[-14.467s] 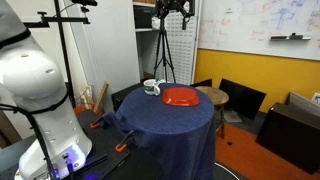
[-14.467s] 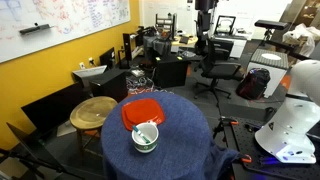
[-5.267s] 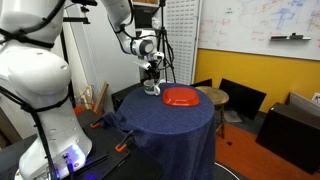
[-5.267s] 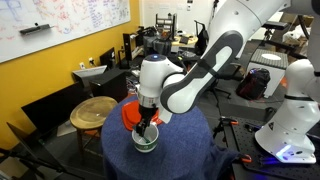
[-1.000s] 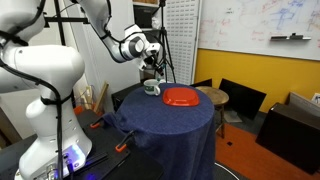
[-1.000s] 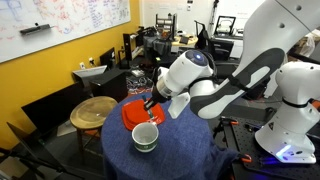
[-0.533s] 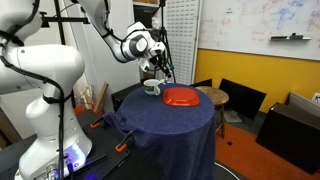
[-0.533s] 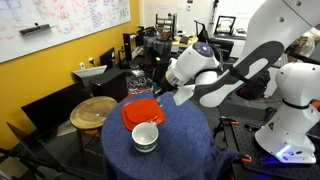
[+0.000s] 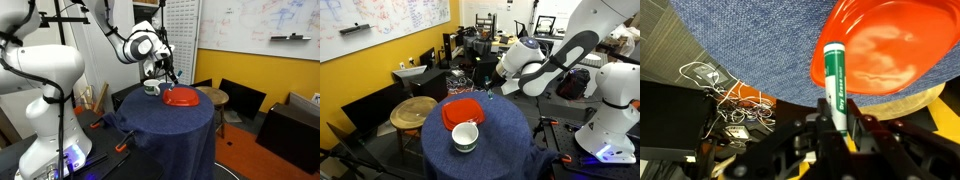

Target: Take the marker out of the cup and put it on the table

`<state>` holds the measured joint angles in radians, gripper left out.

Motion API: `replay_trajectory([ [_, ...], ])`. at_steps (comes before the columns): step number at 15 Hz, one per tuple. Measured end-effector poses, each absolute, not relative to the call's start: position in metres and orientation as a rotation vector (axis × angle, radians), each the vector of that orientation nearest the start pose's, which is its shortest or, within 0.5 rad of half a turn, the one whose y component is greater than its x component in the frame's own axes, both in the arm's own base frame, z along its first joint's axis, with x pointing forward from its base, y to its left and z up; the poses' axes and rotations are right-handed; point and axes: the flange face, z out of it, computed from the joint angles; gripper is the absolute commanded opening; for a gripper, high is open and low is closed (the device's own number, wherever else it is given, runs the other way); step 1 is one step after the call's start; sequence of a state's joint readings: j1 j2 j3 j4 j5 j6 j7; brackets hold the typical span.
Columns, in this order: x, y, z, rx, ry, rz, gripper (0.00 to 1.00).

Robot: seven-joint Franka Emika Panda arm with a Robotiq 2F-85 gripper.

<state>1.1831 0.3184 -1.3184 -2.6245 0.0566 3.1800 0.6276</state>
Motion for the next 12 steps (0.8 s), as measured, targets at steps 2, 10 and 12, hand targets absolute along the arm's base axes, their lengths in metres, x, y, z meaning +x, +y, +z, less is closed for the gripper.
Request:
replay_trajectory([
  [2, 0.457, -0.096, 0.276, -2.957, 1.172, -0.849, 0.05],
  [10, 0.432, -0.159, 0.28, -2.927, 1.153, -0.696, 0.05],
  [12, 0.428, -0.168, 0.282, -2.928, 1.109, -0.623, 0.05],
])
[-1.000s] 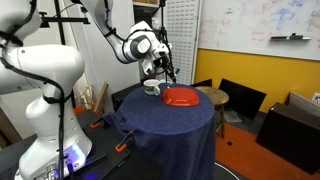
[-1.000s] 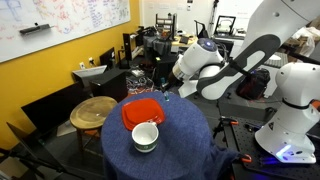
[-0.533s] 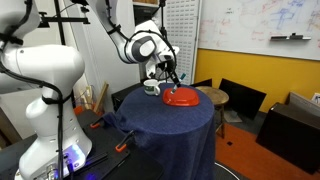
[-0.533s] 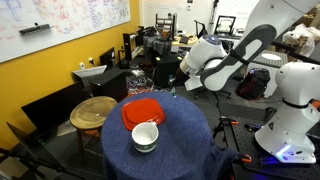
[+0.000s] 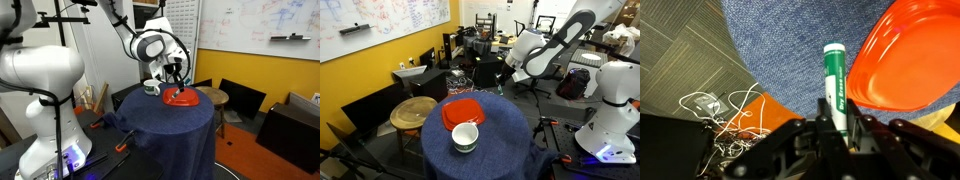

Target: Take the marker out of the cup and put it on the table

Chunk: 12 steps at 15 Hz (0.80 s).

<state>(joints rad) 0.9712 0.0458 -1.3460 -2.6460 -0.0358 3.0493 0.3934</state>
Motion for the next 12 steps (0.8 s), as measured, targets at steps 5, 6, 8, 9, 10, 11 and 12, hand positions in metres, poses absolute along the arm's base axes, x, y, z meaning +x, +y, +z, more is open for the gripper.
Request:
replay_trajectory([
  [5, 0.433, -0.172, 0.294, -2.927, 0.933, -0.403, 0.05],
  [6, 0.435, -0.171, 0.296, -2.922, 0.901, -0.355, 0.05],
  [8, 0.438, -0.169, 0.299, -2.902, 0.864, -0.264, 0.05],
  [9, 0.441, -0.168, 0.3, -2.888, 0.856, -0.225, 0.05],
  [10, 0.443, -0.167, 0.301, -2.874, 0.855, -0.188, 0.05],
  [11, 0.445, -0.167, 0.302, -2.86, 0.864, -0.149, 0.05],
  [12, 0.447, -0.166, 0.302, -2.849, 0.865, -0.111, 0.05],
])
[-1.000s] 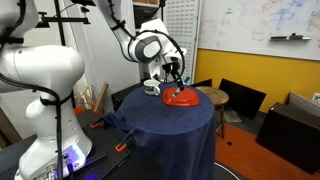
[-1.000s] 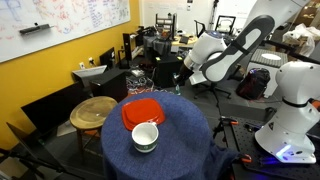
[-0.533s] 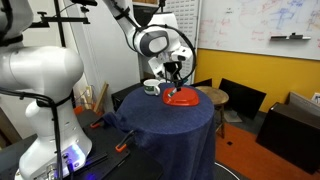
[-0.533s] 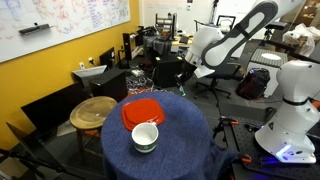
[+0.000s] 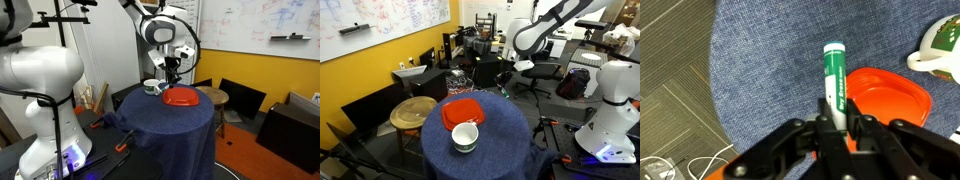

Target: Take the marker out of the cup and put it on the table

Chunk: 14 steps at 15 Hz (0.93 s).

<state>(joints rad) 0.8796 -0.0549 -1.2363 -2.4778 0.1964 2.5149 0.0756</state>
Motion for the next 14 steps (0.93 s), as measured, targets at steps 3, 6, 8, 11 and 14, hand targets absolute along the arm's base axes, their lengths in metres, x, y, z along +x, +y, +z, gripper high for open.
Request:
replay_trajectory([
  [3, 0.451, -0.168, 0.304, -2.817, 0.859, -0.018, 0.05],
  [6, 0.456, -0.174, 0.304, -2.785, 0.87, 0.037, 0.05],
  [8, 0.46, -0.179, 0.302, -2.766, 0.893, 0.07, 0.05],
  [11, 0.47, -0.186, 0.29, -2.745, 0.939, 0.107, 0.05],
  [14, 0.489, -0.194, 0.27, -2.749, 0.989, 0.125, 0.05],
])
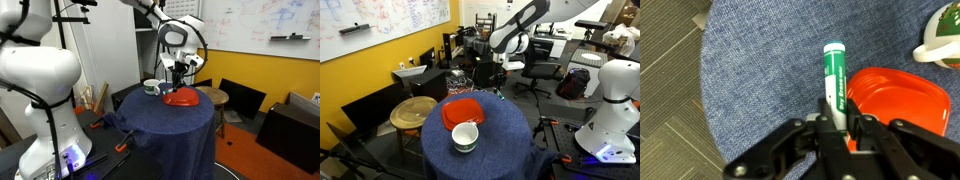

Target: Take the marker out of the cup and put it on the table

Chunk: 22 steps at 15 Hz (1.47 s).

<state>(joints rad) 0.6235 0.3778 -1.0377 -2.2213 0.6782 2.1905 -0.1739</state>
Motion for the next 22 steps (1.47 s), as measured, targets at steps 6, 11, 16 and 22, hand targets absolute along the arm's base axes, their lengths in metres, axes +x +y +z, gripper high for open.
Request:
replay_trajectory([
  [6, 0.535, -0.207, 0.228, -2.806, 1.026, 0.234, 0.05],
  [11, 0.554, -0.228, 0.224, -2.812, 1.05, 0.255, 0.05],
  [16, 0.565, -0.233, 0.218, -2.833, 1.063, 0.268, 0.45],
  [22, 0.576, -0.231, 0.21, -2.838, 1.059, 0.276, 0.83],
])
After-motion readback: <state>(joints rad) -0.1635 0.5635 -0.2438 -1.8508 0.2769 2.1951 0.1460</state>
